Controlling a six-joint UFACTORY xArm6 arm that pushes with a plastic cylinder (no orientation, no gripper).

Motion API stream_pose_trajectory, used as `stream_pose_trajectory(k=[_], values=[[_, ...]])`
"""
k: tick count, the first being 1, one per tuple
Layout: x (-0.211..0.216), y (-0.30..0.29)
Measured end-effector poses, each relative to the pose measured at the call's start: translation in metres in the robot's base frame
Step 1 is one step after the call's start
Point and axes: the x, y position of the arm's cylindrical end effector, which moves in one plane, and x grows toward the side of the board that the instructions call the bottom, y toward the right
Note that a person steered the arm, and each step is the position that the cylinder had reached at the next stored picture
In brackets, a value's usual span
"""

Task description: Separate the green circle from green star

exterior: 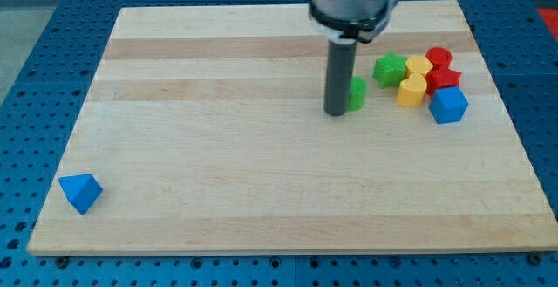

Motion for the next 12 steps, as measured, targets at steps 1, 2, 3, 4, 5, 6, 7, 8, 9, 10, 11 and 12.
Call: stream_pose_trajectory(k=[1, 2, 3, 4, 5, 6, 7, 8, 9, 10, 11, 12], values=[[-0.013, 0.035], [-0.011, 0.030], [-0.008, -0.047], [-0.042, -0.083], [-0.080, -0.069], [-0.082, -0.018], [-0.078, 0.028], [-0.073, 0.053], [-0.060, 0.061], [-0.052, 0.061], [-0.052, 0.055], [-0.052, 0.029]])
